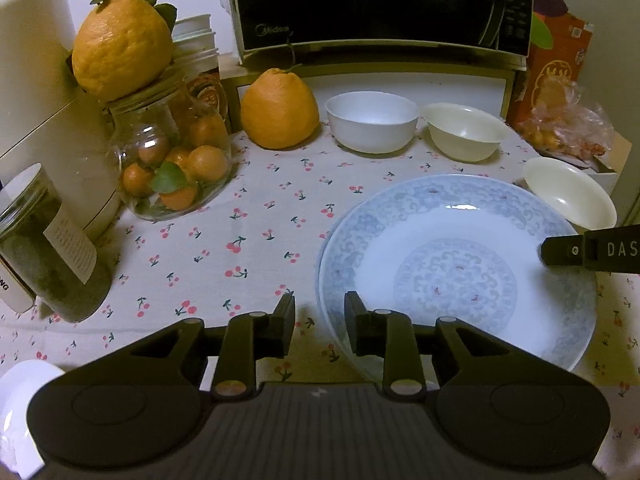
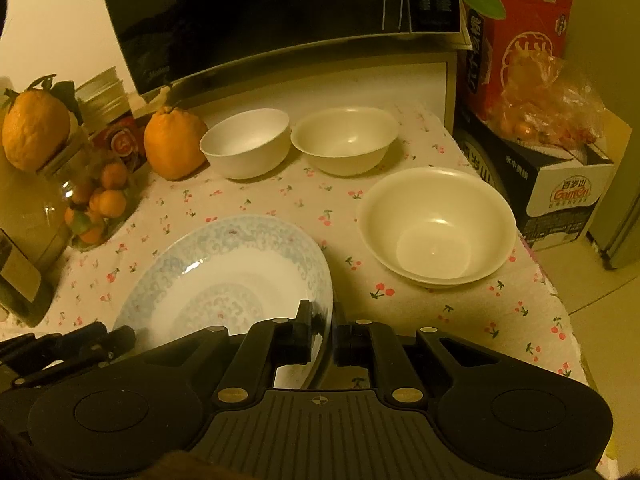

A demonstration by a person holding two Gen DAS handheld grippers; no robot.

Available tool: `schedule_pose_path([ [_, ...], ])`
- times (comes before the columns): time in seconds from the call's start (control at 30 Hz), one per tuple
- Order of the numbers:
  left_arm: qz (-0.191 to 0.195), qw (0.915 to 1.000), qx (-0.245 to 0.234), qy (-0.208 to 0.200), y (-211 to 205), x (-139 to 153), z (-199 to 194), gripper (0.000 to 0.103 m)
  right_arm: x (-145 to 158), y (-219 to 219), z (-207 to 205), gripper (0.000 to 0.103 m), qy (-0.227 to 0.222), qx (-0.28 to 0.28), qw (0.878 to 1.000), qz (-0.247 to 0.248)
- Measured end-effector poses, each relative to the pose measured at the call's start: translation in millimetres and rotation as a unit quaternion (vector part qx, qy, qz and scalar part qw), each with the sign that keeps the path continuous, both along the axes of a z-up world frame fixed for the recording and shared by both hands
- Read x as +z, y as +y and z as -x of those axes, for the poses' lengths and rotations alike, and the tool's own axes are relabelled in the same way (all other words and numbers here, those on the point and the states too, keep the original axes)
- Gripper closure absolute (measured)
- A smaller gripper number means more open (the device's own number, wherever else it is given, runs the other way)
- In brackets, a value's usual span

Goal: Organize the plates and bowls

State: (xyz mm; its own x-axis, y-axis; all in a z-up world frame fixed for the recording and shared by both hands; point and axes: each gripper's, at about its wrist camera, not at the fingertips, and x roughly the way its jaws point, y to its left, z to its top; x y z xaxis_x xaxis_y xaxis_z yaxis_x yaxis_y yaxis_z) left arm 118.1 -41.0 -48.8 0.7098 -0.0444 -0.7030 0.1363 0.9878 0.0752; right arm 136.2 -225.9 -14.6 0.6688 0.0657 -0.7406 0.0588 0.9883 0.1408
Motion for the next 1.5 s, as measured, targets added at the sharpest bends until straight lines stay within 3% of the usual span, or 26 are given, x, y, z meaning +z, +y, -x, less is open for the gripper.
schedule_pose_path([
  [0.2,0.033,0.9992,-0.005,0.024,5,-3,-2,0.077,2,12,3,0.091,-0.008,0.024,0.998,0.051],
  [0.33,0.061,0.9975,-0.004,0.036,7,-4,-4,0.083,0,16,2,0.090,-0.003,0.030,0.997,0.069],
  [0.47,0.063,0.9974,-0.004,0.035,7,-4,-4,0.083,-5,16,-1,0.088,0.022,0.026,0.998,0.057],
  [0.7,0.066,0.9972,-0.009,0.035,10,-4,-4,0.085,-6,19,0,0.088,0.026,0.040,0.996,0.076],
  [0.87,0.069,0.9969,-0.012,0.036,10,-3,-4,0.085,-7,15,1,0.086,0.030,0.041,0.997,0.062],
  [1.03,0.063,0.9969,-0.022,0.040,11,-3,-3,0.076,-8,10,1,0.086,0.041,0.039,0.998,0.042],
  [1.13,0.067,0.9965,-0.027,0.043,13,-1,-1,0.066,-6,6,2,0.075,0.042,0.038,0.998,0.024],
  [1.23,0.069,0.9965,-0.030,0.038,15,3,1,0.050,-2,3,5,0.059,0.036,0.037,0.999,0.012],
  [1.4,0.072,0.9953,-0.044,0.048,16,6,5,0.033,5,6,12,0.032,0.021,0.051,0.998,0.015],
  [1.5,0.072,0.9946,-0.049,0.057,17,8,8,0.024,8,9,17,0.026,0.021,0.057,0.998,0.018],
])
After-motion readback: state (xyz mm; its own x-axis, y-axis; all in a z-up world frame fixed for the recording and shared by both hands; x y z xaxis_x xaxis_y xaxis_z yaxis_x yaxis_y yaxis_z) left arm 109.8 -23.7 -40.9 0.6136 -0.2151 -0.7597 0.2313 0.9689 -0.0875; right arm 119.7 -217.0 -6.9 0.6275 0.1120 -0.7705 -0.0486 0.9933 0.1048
